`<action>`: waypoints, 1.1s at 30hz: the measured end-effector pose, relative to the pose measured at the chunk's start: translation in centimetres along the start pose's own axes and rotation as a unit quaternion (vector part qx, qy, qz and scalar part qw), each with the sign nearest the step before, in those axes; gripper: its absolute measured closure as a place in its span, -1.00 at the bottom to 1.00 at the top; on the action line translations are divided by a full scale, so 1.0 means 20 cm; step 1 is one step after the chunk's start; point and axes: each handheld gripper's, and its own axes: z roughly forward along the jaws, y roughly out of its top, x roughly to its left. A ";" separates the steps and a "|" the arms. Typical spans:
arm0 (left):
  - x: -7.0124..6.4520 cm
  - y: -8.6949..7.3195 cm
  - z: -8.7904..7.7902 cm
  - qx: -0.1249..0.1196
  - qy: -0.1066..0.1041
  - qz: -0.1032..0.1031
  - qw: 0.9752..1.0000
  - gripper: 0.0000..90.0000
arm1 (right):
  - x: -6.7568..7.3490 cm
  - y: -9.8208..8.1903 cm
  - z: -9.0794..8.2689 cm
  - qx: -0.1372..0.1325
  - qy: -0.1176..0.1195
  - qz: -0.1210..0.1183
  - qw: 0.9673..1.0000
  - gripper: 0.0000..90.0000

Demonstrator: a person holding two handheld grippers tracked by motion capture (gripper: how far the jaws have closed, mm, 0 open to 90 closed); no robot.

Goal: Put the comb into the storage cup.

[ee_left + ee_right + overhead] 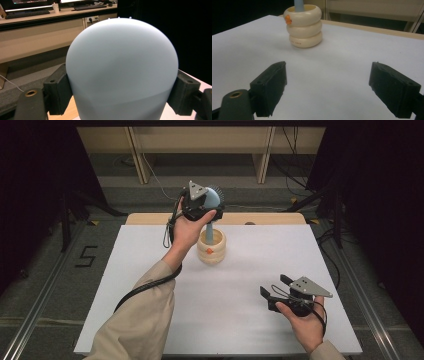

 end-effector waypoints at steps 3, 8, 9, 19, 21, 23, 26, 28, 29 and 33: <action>0.00 0.00 0.00 0.002 0.001 0.000 1.000 -0.56 | 0.00 0.00 0.00 0.001 0.000 0.000 1.000 -0.65; 0.00 -0.01 0.01 0.004 0.001 -0.001 1.000 -0.56 | 0.00 0.00 0.00 -0.001 0.000 0.000 1.000 -0.65; 0.00 -0.01 0.02 0.005 0.000 -0.001 1.000 -0.56 | 0.00 0.00 0.00 0.000 0.000 0.000 1.000 -0.65; 0.00 -0.03 0.03 0.009 0.001 -0.002 1.000 -0.56 | 0.00 0.00 0.00 -0.002 0.000 0.001 1.000 -0.65; 0.00 -0.03 0.03 0.009 0.000 -0.002 1.000 -0.56 | 0.00 0.00 0.00 -0.002 0.000 0.000 1.000 -0.65; 0.00 -0.03 0.04 0.010 0.000 -0.002 1.000 -0.56 | 0.00 0.00 0.00 -0.002 0.000 0.000 1.000 -0.65; -0.01 -0.03 0.04 0.010 0.001 -0.003 1.000 -0.56 | 0.00 0.00 0.00 -0.002 0.000 0.000 1.000 -0.65; -0.01 -0.04 0.04 0.011 0.000 -0.002 1.000 -0.56 | 0.00 0.00 0.00 -0.002 0.000 0.000 1.000 -0.65; -0.01 -0.04 0.04 0.011 0.000 -0.002 1.000 -0.56 | 0.00 0.00 0.00 -0.002 0.000 0.000 1.000 -0.65; -0.01 -0.04 0.05 0.011 0.000 -0.003 1.000 -0.56 | 0.00 0.00 0.00 -0.002 0.000 0.000 1.000 -0.65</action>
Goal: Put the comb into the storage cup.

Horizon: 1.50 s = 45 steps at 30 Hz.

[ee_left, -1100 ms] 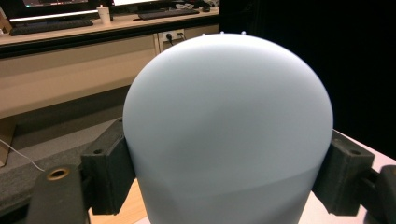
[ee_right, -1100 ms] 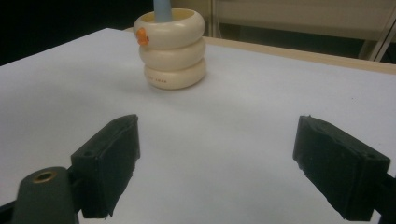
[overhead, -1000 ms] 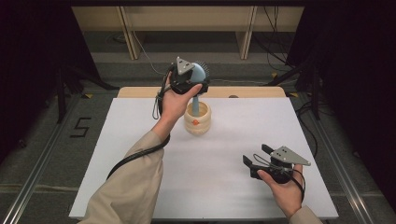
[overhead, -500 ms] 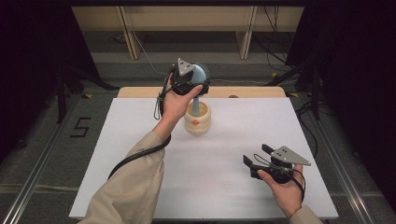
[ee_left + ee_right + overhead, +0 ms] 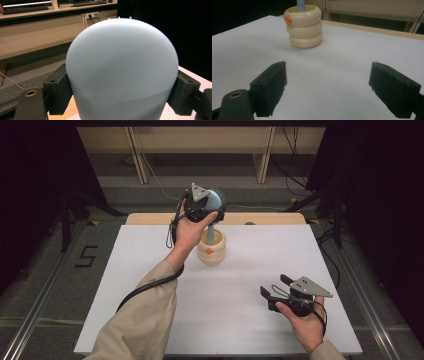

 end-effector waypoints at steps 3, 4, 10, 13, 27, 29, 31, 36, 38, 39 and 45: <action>0.00 0.00 0.00 0.002 0.000 0.001 1.000 -0.56 | 0.00 0.00 0.00 0.000 0.000 0.000 1.000 -0.65; 0.00 -0.01 0.00 0.003 0.000 0.001 1.000 -0.56 | 0.00 0.00 0.00 0.000 0.000 0.000 1.000 -0.65; 0.00 -0.02 0.02 0.008 0.002 0.001 1.000 -0.56 | 0.00 0.00 0.00 0.000 0.000 0.000 1.000 -0.65; 0.00 -0.03 0.02 0.010 0.002 0.001 1.000 -0.56 | 0.00 0.00 0.00 0.001 0.001 0.000 1.000 -0.65; 0.01 -0.06 0.05 0.019 0.005 -0.001 1.000 -0.56 | 0.00 0.00 0.00 0.001 0.001 -0.001 1.000 -0.65; 0.01 -0.07 0.05 0.022 0.005 -0.001 1.000 -0.56 | 0.00 0.00 0.00 0.001 0.001 -0.001 1.000 -0.65; 0.01 -0.07 0.06 0.024 0.005 -0.001 1.000 -0.56 | 0.00 0.00 0.00 0.002 0.001 0.000 1.000 -0.65; 0.01 -0.08 0.07 0.026 0.006 -0.003 1.000 -0.56 | 0.00 0.00 0.00 0.002 0.002 0.001 1.000 -0.65; 0.01 -0.08 0.07 0.026 0.007 -0.003 1.000 -0.56 | 0.00 0.00 0.00 0.002 0.002 0.000 1.000 -0.65; 0.01 -0.09 0.07 0.027 0.007 -0.003 1.000 -0.56 | 0.00 0.00 0.00 0.003 0.002 0.000 1.000 -0.65; 0.01 -0.10 0.08 0.031 0.006 -0.002 1.000 -0.56 | 0.00 0.00 0.00 0.002 0.002 0.000 1.000 -0.65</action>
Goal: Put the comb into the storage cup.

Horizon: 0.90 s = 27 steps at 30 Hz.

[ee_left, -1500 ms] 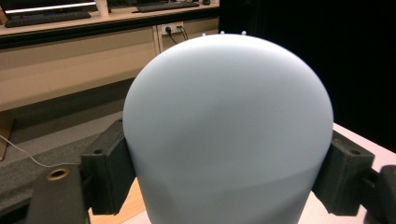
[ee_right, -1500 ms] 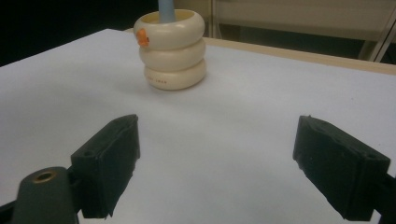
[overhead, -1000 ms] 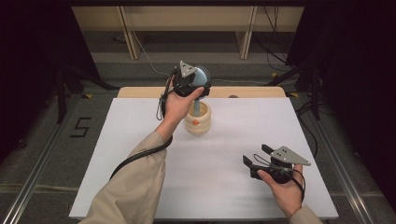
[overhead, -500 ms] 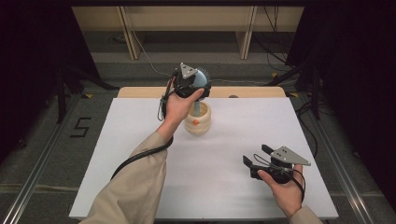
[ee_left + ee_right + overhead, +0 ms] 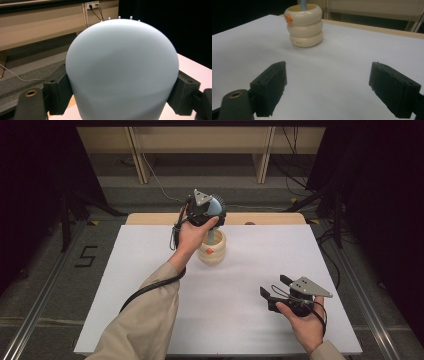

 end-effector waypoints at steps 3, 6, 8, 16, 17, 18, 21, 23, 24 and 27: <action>0.00 0.00 0.00 0.001 0.001 -0.001 1.000 -0.56 | 0.00 0.00 0.00 -0.001 0.000 -0.001 1.000 -0.65; 0.00 0.00 0.00 0.002 0.001 0.000 1.000 -0.56 | 0.00 0.00 0.00 -0.001 0.000 -0.001 1.000 -0.65; 0.01 0.00 0.00 0.002 0.001 -0.001 1.000 -0.56 | 0.00 0.00 0.00 -0.001 0.000 -0.001 1.000 -0.65; 0.01 -0.01 0.01 0.003 0.002 -0.002 1.000 -0.56 | 0.00 0.00 0.00 -0.001 0.000 -0.001 1.000 -0.65; 0.01 -0.01 0.01 0.004 0.002 -0.002 1.000 -0.56 | 0.00 0.00 0.00 -0.001 0.000 -0.002 1.000 -0.65; 0.01 -0.01 0.01 0.004 0.002 -0.003 1.000 -0.56 | 0.00 0.00 0.00 0.000 0.000 -0.002 1.000 -0.65; 0.01 -0.01 0.01 0.006 0.002 -0.003 1.000 -0.56 | 0.00 0.00 0.00 -0.001 0.000 -0.002 1.000 -0.65; 0.01 -0.02 0.01 0.006 0.001 -0.003 1.000 -0.56 | 0.00 0.00 0.00 -0.001 0.000 -0.001 1.000 -0.65; 0.01 -0.02 0.01 0.006 0.001 -0.004 1.000 -0.56 | 0.00 0.00 0.00 -0.001 0.000 -0.002 1.000 -0.65; 0.01 -0.02 0.02 0.007 0.001 -0.005 1.000 -0.56 | 0.00 0.00 0.00 -0.001 0.000 -0.002 1.000 -0.66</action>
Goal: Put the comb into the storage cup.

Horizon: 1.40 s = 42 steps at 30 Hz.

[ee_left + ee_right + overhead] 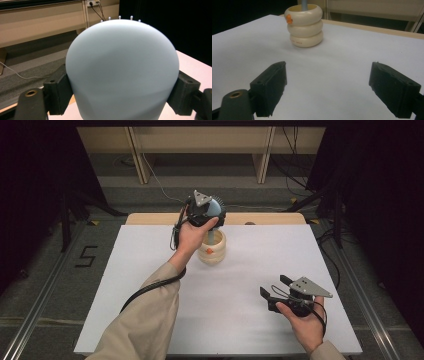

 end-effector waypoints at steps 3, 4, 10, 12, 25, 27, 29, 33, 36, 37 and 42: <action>0.00 0.00 0.00 0.002 0.000 -0.001 1.000 -0.56 | 0.00 0.00 0.00 0.000 0.000 0.001 1.000 -0.65; 0.00 -0.01 0.01 0.003 0.001 -0.001 1.000 -0.56 | 0.00 0.00 0.00 0.000 0.000 0.001 1.000 -0.65; 0.01 -0.02 0.01 0.006 0.003 -0.002 1.000 -0.56 | 0.00 0.00 0.00 0.000 0.000 0.001 1.000 -0.65; 0.01 -0.02 0.02 0.008 0.004 -0.002 1.000 -0.56 | 0.00 0.00 0.00 0.001 0.000 0.001 1.000 -0.65; 0.03 -0.04 0.05 0.021 0.005 -0.007 1.000 -0.56 | 0.00 0.00 0.00 0.002 0.001 0.002 1.000 -0.65; 0.03 -0.05 0.05 0.025 0.007 -0.005 1.000 -0.56 | 0.00 0.00 0.00 0.002 0.001 0.001 1.000 -0.65; 0.03 -0.05 0.05 0.022 0.006 -0.005 1.000 -0.56 | 0.00 0.00 0.00 0.004 0.002 0.000 1.000 -0.65; 0.03 -0.05 0.06 0.024 0.006 -0.006 1.000 -0.57 | 0.00 0.00 0.00 0.005 0.001 0.001 1.000 -0.66; 0.03 -0.04 0.06 0.025 0.005 -0.003 1.000 -0.57 | 0.00 0.00 0.00 0.004 0.002 0.001 1.000 -0.65; 0.02 -0.04 0.07 0.026 0.004 -0.001 1.000 -0.57 | 0.00 0.00 0.00 0.004 0.004 0.001 1.000 -0.65; 0.01 -0.04 0.09 0.024 0.007 0.002 1.000 -0.57 | 0.01 -0.01 0.01 0.007 0.006 0.000 1.000 -0.66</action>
